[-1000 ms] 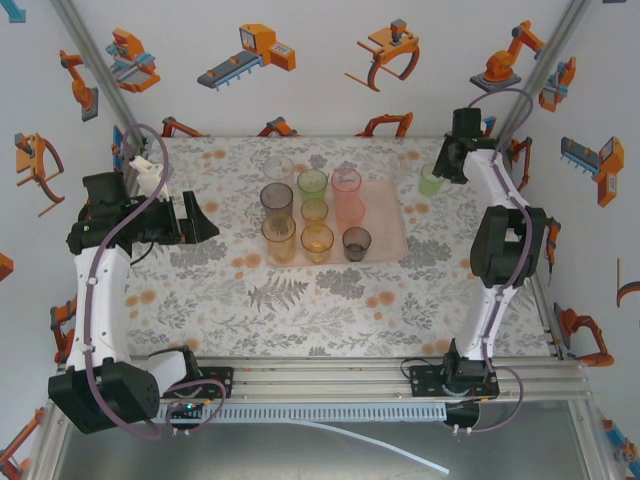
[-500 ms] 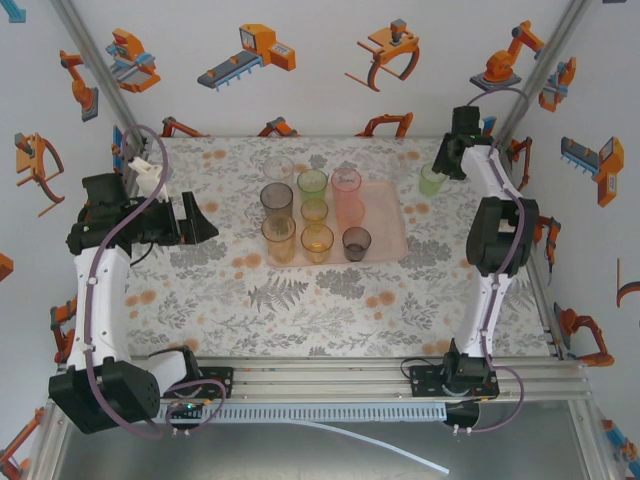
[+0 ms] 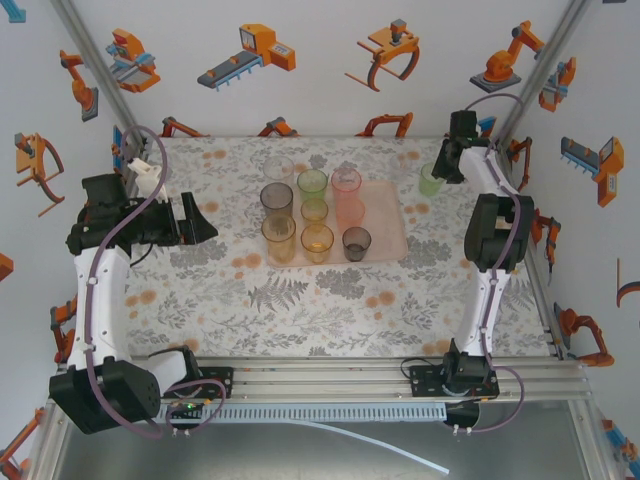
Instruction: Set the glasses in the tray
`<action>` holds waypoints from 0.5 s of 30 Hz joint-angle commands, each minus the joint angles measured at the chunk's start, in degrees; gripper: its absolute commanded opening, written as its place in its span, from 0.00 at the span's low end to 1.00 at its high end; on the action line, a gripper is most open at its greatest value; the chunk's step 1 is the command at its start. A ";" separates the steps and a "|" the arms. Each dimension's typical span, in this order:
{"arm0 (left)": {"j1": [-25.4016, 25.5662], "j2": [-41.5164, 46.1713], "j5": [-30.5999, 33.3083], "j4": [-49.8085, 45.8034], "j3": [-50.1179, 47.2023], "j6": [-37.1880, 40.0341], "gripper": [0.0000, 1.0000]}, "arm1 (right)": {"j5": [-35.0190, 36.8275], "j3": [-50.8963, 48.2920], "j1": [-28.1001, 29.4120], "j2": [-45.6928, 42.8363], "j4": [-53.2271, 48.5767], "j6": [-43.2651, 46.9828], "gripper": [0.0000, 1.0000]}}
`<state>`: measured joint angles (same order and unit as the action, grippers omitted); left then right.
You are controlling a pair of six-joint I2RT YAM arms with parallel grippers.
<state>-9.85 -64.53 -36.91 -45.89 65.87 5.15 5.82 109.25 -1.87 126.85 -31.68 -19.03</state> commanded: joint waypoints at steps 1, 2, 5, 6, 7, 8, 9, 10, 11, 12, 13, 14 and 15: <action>-0.41 0.38 -0.23 -0.17 -0.68 0.40 0.97 | -0.11 1.92 -0.59 1.39 -0.13 0.63 0.32; -0.45 0.35 -0.25 -0.10 -0.71 0.45 0.97 | -0.11 1.93 -0.59 1.47 -0.13 0.66 0.30; -0.44 0.29 -0.23 -0.08 -0.69 0.46 0.97 | 0.15 1.68 -0.59 1.56 -0.22 0.76 0.28; -0.44 0.29 -0.25 -0.08 -0.69 0.40 0.97 | 0.23 1.53 -0.59 1.56 -0.22 0.83 0.27; -0.49 0.36 -0.23 -0.08 -0.70 0.47 0.97 | 0.28 1.40 -0.59 1.56 -0.20 0.87 0.26; -0.44 0.30 -0.34 -0.06 -0.68 0.44 0.97 | 0.33 1.21 -0.58 1.56 -0.18 0.95 0.25; -0.44 0.21 -0.36 0.01 -0.69 0.47 0.97 | 0.48 1.08 -0.59 1.58 -0.22 1.01 0.24; -0.45 0.20 -0.34 0.01 -0.71 0.48 0.97 | 0.58 0.88 -0.67 1.56 -0.22 0.99 0.23; -0.49 0.28 -0.34 0.01 -0.70 0.39 0.97 | 0.59 0.71 -0.68 1.56 -0.22 1.03 0.21; -0.45 0.23 -0.41 0.01 -0.66 0.40 0.97 | 0.68 0.54 -0.68 1.47 -0.22 1.10 0.20; -0.44 0.24 -0.39 0.01 -0.67 0.33 0.97 | 0.68 0.36 -0.66 1.41 -0.22 1.17 0.19; -0.45 0.16 -0.43 0.01 -0.68 0.34 0.97 | 0.68 0.26 -0.71 1.34 -0.22 1.16 0.17; -0.44 0.12 -0.44 0.01 -0.61 0.39 0.97 | 0.68 0.17 -0.76 1.30 -0.22 1.27 0.16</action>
<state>-9.89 -64.53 -36.91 -45.89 65.87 5.15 5.82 109.25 -2.13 127.37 -31.70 -18.41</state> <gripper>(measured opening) 0.972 0.169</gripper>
